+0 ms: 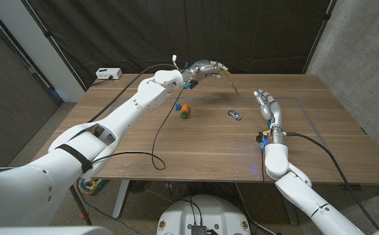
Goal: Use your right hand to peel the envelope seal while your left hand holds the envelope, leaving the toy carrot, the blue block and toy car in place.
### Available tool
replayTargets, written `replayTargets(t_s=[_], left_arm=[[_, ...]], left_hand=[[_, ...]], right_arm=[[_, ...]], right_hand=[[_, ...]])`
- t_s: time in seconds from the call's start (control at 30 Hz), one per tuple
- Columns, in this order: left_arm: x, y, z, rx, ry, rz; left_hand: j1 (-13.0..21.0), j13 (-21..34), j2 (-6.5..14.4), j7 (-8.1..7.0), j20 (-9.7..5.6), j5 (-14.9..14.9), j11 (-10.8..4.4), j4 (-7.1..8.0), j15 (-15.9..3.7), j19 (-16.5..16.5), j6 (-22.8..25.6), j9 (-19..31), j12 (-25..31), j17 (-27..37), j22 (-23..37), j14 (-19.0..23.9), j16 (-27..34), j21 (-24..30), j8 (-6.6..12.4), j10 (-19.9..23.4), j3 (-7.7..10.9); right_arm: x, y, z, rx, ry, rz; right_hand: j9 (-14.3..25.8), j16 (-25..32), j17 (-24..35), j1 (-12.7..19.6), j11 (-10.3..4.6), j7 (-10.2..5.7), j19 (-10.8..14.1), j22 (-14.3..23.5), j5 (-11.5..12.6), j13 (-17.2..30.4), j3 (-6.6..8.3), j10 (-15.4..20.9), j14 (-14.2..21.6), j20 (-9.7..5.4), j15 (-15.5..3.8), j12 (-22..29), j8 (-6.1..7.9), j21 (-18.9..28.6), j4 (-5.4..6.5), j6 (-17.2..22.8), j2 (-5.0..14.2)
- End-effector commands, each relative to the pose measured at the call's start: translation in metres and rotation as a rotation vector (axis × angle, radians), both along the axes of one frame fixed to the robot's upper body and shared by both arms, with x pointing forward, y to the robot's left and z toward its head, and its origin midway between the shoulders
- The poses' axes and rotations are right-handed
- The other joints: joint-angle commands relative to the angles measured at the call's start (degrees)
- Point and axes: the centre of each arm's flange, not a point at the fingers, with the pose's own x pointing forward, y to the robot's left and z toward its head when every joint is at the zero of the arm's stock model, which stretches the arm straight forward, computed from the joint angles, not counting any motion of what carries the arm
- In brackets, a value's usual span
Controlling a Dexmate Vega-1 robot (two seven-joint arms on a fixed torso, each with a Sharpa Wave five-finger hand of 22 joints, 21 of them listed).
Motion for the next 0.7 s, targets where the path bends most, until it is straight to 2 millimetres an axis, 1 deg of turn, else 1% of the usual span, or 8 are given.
replayTargets(t_s=[0.03,0.07,0.17,0.43,0.5,0.53,0.57,0.7], left_arm=[[0.001,-0.017,-0.008,-0.112,0.098,-0.137],[0.001,-0.017,-0.008,-0.112,0.098,-0.138],[0.001,-0.022,-0.011,-0.110,0.139,-0.172],[-0.003,-0.026,-0.013,-0.090,0.178,-0.152],[-0.003,-0.026,-0.014,-0.088,0.198,-0.146],[-0.004,-0.025,-0.015,-0.085,0.205,-0.142],[-0.004,-0.025,-0.015,-0.079,0.210,-0.138],[-0.007,-0.024,-0.018,-0.077,0.242,-0.129]], left_hand=[[0.19,0.41,-0.26,5.37,-0.13,-0.04,-0.20,-0.30,-3.62,-0.15,6.37,-0.49,0.43,0.34,0.02,-0.42,-0.36,0.74,4.00,-0.31,-0.08],[0.13,0.47,-0.27,5.35,-0.16,-0.04,-0.22,-0.31,-3.59,-0.24,6.44,-0.70,0.51,0.41,0.00,-0.49,-0.46,0.88,3.91,-0.36,-0.11],[0.03,0.64,-0.29,5.12,-0.36,-0.06,-0.26,-0.40,-3.73,-0.50,6.60,-1.16,0.71,0.63,-0.07,-0.72,-0.74,1.25,3.74,-0.59,-0.15],[0.06,0.93,-0.23,5.29,-0.73,-0.14,-0.31,-0.80,-3.73,-1.20,7.53,-1.79,1.21,1.08,-0.23,-0.99,-1.25,2.02,3.81,-0.87,-0.08],[0.13,0.98,-0.21,5.43,-0.81,-0.15,-0.42,-0.94,-3.74,-1.25,7.90,-2.05,1.38,1.18,-0.26,-0.96,-1.31,2.21,3.80,-0.76,-0.04],[0.19,0.99,-0.23,5.41,-0.87,-0.14,-0.35,-1.07,-3.78,-1.30,8.10,-2.23,1.49,1.25,-0.29,-0.96,-1.35,2.34,3.78,-0.68,-0.02],[0.22,1.01,-0.26,5.62,-0.91,-0.12,-0.27,-1.18,-3.70,-1.42,8.29,-2.39,1.61,1.32,-0.31,-0.88,-1.38,2.46,3.77,-0.59,0.00],[0.46,0.94,-0.38,5.89,-0.83,0.04,-0.16,-1.72,-3.57,-1.56,9.13,-2.90,1.91,1.53,-0.41,-0.78,-1.55,2.97,3.83,-0.41,0.12]], right_arm=[[-0.017,0.016,0.015,-0.083,0.025,-0.223],[-0.017,0.016,0.015,-0.083,0.026,-0.225],[-0.021,0.021,0.018,-0.116,0.018,-0.304],[-0.027,0.031,0.024,-0.139,-0.026,-0.450],[-0.028,0.033,0.024,-0.134,-0.038,-0.474],[-0.028,0.033,0.024,-0.130,-0.041,-0.483],[-0.029,0.034,0.024,-0.127,-0.047,-0.499],[-0.029,0.037,0.024,-0.132,-0.061,-0.536]], right_hand=[[0.25,1.30,0.90,1.53,-0.61,-0.55,2.26,0.42,0.64,0.24,0.36,4.19,3.60,-0.53,-2.22,1.48,1.22,1.22,-0.14,4.13,-0.04],[0.25,1.68,1.07,1.75,-0.57,-0.71,2.66,0.47,0.69,0.25,0.37,4.98,4.58,-0.50,-2.64,1.73,1.34,1.44,-0.13,4.80,-0.11],[0.25,1.90,1.20,2.29,-0.71,-0.94,3.29,0.53,0.78,0.27,0.37,5.57,5.28,-0.58,-3.07,1.89,1.31,1.76,-0.33,5.15,-0.48],[0.25,1.83,1.37,4.78,-1.94,-1.82,3.99,0.66,1.12,0.31,0.62,5.29,5.53,-0.93,-3.80,1.58,0.97,2.25,-1.19,5.34,-1.50],[0.25,1.81,1.47,5.80,-2.45,-2.09,4.26,0.71,1.34,0.31,0.79,4.97,5.64,-1.10,-4.33,1.37,0.71,2.46,-1.28,5.11,-1.71],[0.26,2.00,1.67,6.96,-2.54,-2.29,5.07,0.78,1.58,0.33,1.01,4.95,6.08,-0.87,-4.99,1.27,0.51,2.90,-1.33,5.06,-1.73],[0.26,2.04,1.74,7.32,-2.56,-2.42,5.17,0.79,1.65,0.33,1.11,4.95,6.13,-0.79,-5.06,1.25,0.50,2.97,-1.35,5.14,-1.65],[0.26,3.25,2.43,10.15,-3.23,-3.18,6.68,0.98,2.00,0.34,1.56,6.67,8.41,-0.95,-6.51,1.71,0.63,3.95,-1.34,6.51,-1.54]])
